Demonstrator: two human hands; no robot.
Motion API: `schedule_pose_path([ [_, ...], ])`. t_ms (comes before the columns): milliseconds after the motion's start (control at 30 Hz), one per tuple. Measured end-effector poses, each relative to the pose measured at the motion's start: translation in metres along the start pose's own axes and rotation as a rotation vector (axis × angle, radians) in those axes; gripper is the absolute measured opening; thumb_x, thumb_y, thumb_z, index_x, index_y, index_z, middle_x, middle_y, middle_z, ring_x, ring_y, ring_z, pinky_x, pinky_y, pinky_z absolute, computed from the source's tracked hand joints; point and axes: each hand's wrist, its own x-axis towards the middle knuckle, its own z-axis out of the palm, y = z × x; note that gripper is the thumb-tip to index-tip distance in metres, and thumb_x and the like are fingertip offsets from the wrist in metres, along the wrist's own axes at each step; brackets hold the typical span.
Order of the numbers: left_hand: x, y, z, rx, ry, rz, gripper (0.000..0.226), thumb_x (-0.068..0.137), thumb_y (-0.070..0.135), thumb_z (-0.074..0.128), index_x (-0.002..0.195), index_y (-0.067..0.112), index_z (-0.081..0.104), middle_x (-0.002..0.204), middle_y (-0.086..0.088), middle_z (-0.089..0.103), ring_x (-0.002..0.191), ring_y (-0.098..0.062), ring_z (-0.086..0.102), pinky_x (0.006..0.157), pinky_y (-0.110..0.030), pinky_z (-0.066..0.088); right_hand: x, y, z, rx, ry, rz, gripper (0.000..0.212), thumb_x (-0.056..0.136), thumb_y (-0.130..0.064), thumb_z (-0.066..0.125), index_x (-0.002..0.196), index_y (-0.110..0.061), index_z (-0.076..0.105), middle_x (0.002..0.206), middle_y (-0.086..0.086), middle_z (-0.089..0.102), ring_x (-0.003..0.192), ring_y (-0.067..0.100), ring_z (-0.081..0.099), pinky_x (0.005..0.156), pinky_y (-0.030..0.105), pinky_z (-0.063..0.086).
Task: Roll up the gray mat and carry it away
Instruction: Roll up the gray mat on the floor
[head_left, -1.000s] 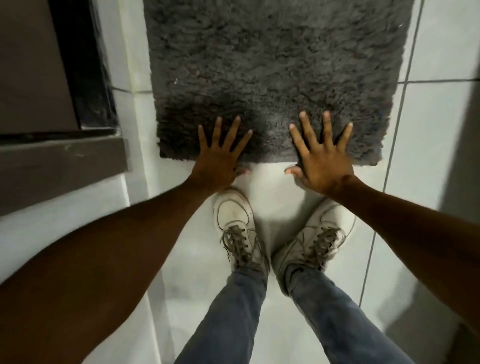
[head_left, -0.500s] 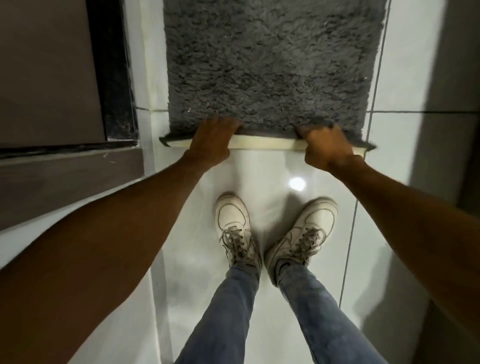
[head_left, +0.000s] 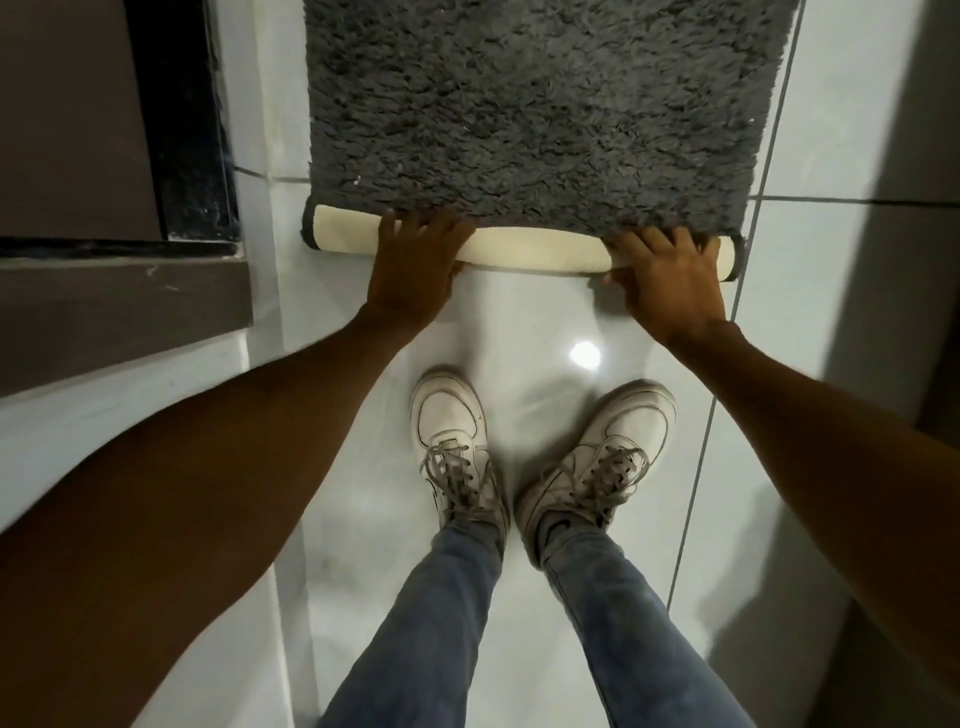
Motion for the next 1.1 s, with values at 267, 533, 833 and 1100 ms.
schedule_pose_path([
  [267,0.018,-0.012,-0.024,-0.137,-0.142,0.07,0.042,0.102,0.029,0.06,0.141,0.014,0.059,0.142,-0.013,0.063,0.133,-0.035,0.055,0.112,-0.047,0.044,0.018,0.011,-0.02,0.064,-0.192,0.055,0.034,0.101,-0.022,0.061,0.135,-0.017,0.064,0.131,0.017,0.07,0.123,0.046,0.06,0.107,0.065,0.042],
  [533,0.04,-0.007,-0.028,-0.137,0.072,-0.036,0.03,0.093,0.024,0.069,0.123,0.024,0.069,0.123,-0.01,0.063,0.117,-0.035,0.057,0.098,-0.05,0.044,0.04,0.01,-0.029,0.067,0.097,0.162,0.029,0.094,-0.017,0.065,0.121,-0.009,0.073,0.127,0.021,0.067,0.119,0.046,0.058,0.101,0.059,0.042],
  [833,0.013,0.022,0.019,-0.033,0.047,-0.047,0.072,0.103,0.052,0.039,0.162,0.015,0.023,0.17,-0.013,0.02,0.157,-0.045,0.012,0.126,-0.067,0.009,0.021,-0.034,0.029,-0.012,0.018,0.033,0.075,0.107,-0.052,0.035,0.168,-0.013,0.014,0.177,0.012,0.01,0.162,0.041,0.006,0.124,0.071,0.001],
  [1100,0.057,0.02,0.007,0.049,0.118,-0.095,0.06,0.101,0.035,0.054,0.157,0.031,0.035,0.156,-0.008,0.047,0.149,-0.045,0.032,0.12,-0.074,0.017,0.061,-0.02,0.021,-0.066,0.122,0.035,0.06,0.105,-0.033,0.041,0.163,-0.024,0.031,0.167,0.012,0.039,0.154,0.045,0.031,0.121,0.078,0.013],
])
